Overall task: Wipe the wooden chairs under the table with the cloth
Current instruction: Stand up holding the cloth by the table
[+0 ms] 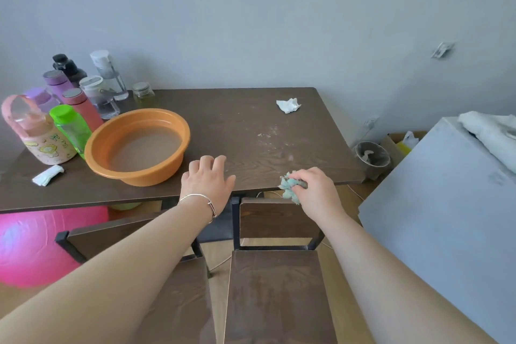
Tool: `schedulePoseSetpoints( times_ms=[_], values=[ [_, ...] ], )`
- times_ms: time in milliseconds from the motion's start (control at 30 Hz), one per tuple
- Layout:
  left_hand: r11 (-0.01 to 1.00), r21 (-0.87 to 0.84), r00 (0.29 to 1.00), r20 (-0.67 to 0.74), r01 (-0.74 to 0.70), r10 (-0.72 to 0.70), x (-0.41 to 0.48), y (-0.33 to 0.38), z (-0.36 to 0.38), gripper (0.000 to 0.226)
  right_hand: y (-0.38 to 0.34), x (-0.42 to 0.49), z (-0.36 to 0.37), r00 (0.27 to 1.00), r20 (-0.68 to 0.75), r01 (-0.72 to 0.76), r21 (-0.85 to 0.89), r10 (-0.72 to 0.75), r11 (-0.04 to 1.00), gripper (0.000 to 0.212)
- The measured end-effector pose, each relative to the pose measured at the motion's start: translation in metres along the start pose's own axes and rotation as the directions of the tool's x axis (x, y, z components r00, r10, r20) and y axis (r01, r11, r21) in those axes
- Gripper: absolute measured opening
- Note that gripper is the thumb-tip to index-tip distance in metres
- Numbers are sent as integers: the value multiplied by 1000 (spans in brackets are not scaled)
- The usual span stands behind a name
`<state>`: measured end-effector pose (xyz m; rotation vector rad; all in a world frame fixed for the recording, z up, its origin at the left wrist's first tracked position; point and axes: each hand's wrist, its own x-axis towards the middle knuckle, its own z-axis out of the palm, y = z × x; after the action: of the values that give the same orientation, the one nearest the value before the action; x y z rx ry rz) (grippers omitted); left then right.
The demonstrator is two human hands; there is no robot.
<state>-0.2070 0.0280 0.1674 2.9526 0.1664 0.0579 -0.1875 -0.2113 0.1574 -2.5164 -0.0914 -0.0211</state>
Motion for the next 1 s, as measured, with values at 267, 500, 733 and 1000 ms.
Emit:
schedulePoseSetpoints(
  times_ms=[267, 500, 733, 1000],
  values=[
    [991, 11, 990, 48, 131, -132, 83, 24, 37, 53, 30, 144, 40, 990, 127, 58, -6, -57, 998, 26],
    [976, 41, 973, 87, 212, -214, 123, 30, 64, 53, 45, 217, 92, 960, 265, 117, -76, -93, 990, 29],
    [970, 27, 966, 95, 240, -241, 141, 26, 79, 54, 67, 238, 130, 926, 364, 164, -148, -100, 975, 34],
    [973, 0, 969, 91, 231, -230, 145, 25, 78, 54, 85, 237, 146, 866, 499, 140, -242, 0, 960, 47]
  ],
)
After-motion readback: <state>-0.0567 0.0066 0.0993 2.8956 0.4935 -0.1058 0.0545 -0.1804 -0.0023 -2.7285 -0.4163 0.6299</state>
